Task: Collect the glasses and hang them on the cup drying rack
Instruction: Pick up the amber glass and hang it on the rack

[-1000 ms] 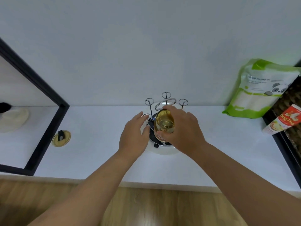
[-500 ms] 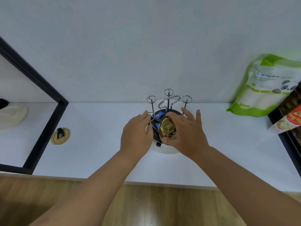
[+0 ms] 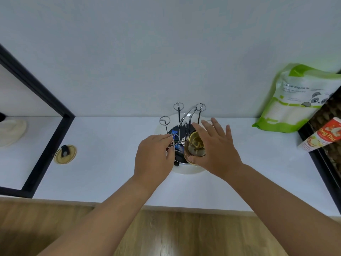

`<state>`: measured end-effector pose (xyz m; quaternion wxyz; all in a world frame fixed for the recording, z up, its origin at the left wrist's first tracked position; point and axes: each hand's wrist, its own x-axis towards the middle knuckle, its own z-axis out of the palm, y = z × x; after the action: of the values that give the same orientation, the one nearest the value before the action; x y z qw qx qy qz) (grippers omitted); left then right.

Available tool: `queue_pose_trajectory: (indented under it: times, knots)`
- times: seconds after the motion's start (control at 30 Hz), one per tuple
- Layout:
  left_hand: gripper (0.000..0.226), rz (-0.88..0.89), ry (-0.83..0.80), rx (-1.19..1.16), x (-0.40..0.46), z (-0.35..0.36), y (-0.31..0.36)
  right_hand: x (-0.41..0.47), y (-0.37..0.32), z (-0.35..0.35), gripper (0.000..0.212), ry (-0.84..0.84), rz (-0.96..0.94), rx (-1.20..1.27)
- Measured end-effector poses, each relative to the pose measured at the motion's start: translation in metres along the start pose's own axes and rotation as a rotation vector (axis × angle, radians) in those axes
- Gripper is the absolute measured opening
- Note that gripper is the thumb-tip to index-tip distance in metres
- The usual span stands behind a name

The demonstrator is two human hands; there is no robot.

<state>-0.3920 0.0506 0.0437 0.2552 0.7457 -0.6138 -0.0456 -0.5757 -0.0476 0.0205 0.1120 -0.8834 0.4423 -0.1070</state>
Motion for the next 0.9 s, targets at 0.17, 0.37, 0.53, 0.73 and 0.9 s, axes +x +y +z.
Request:
queue_pose_trajectory:
  times: [0.17, 0.37, 0.53, 0.73, 0.9]
  knots:
    - [0.031, 0.013, -0.009, -0.015, -0.005, 0.008, 0.001, -0.002, 0.005, -0.003, 0.094, 0.000, 0.002, 0.018]
    - [0.049, -0.044, -0.074, -0.008, 0.006, 0.013, -0.004, -0.001, 0.014, -0.006, 0.081, -0.023, 0.012, -0.002]
    - [0.055, -0.049, -0.184, 0.030, 0.005, 0.018, -0.009, -0.001, 0.018, -0.008, 0.081, -0.049, 0.000, -0.003]
    - [0.063, -0.046, -0.214, 0.026, 0.001, 0.021, -0.012, -0.003, 0.021, -0.008, 0.082, -0.065, -0.017, -0.036]
    - [0.068, -0.045, -0.258, 0.058, 0.003, 0.020, -0.012, -0.003, 0.021, -0.009, 0.086, -0.080, -0.021, -0.046]
